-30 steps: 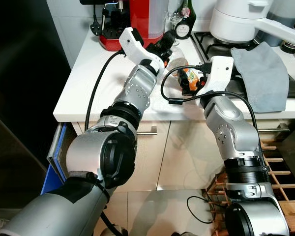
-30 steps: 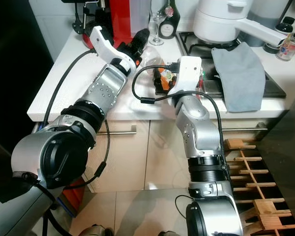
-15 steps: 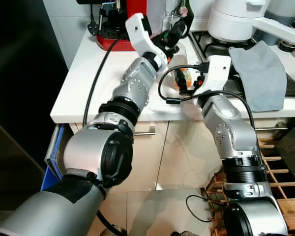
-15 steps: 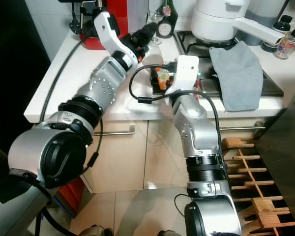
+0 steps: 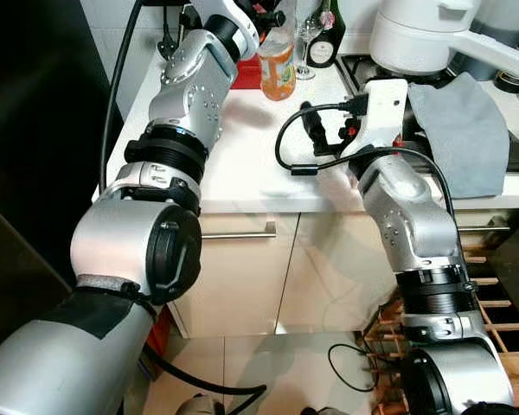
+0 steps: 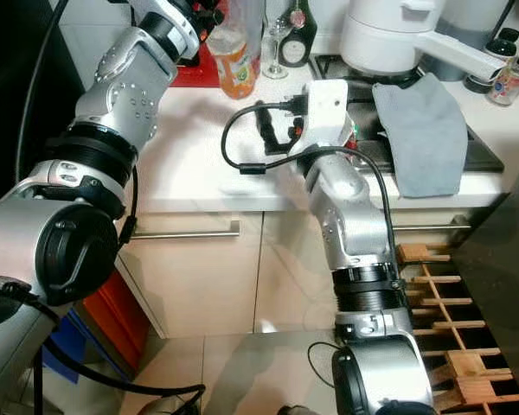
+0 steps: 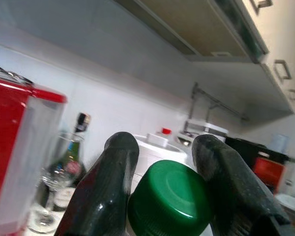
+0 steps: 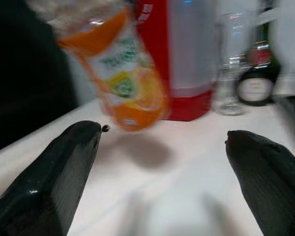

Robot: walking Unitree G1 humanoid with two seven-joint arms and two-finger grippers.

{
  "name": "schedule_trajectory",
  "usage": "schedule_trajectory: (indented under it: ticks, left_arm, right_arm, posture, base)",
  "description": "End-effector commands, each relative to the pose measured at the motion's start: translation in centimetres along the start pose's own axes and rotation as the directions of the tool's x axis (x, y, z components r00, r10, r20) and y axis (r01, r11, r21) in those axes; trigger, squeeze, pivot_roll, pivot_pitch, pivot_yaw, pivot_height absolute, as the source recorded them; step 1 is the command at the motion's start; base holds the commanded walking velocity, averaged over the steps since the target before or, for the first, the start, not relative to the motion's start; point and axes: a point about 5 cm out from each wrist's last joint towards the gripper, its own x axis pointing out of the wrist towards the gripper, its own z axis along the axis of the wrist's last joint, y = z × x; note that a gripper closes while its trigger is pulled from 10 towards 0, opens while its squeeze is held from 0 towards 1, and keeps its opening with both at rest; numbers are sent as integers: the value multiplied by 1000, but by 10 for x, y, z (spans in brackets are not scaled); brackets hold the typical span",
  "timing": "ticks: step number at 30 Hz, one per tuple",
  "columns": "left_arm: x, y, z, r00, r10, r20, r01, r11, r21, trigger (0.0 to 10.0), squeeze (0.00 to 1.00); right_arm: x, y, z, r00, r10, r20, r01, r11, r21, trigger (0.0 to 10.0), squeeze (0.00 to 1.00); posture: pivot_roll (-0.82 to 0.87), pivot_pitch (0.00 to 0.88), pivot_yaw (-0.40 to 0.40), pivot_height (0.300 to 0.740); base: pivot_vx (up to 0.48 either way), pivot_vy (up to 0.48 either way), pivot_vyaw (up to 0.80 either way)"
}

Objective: Restocking fridge

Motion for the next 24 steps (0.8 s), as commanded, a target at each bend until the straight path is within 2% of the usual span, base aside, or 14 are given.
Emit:
schedule_trajectory:
  ticks: [1, 4, 5, 7, 14, 24]
  left_arm:
    - [6, -8, 24, 996, -60, 63, 59, 998, 19, 0, 0]
    - [4, -8, 30, 994, -91, 53, 87, 994, 67, 0, 0]
    - [3, -7, 32, 994, -94, 52, 90, 993, 70, 0, 0]
    - [3, -7, 33, 994, -99, 53, 96, 993, 66, 0, 0]
    - [4, -18, 29, 983, -181, 26, 180, 983, 39, 0, 0]
    - [3, -20, 28, 982, -190, 21, 189, 981, 37, 0, 0]
  right_arm:
    - [1, 3, 17, 996, 85, 38, -86, 996, 31, 10000, 1000]
    - [-1, 2, 24, 983, 180, 40, -182, 982, 50, 10000, 1000]
    - [-2, 1, 27, 974, 225, 39, -227, 972, 54, 10000, 1000]
    - [-3, 1, 28, 968, 246, 37, -248, 967, 52, 10000, 1000]
    - [4, 1, 29, 963, 267, 23, -267, 964, -3, 10000, 1000]
    - [6, 1, 28, 964, 265, 19, -265, 964, -7, 10000, 1000]
  posture:
    - [-95, 0, 1, 740]
    - [-89, 0, -3, 740]
    - [-89, 0, -3, 740]
    - [-89, 0, -3, 740]
    - [-85, 0, -4, 740]
    - [-84, 0, -4, 740]
  base:
    - [0, 0, 0]
    - [0, 0, 0]
    - [0, 0, 0]
    - [0, 0, 0]
    - [0, 0, 0]
    - [0, 0, 0]
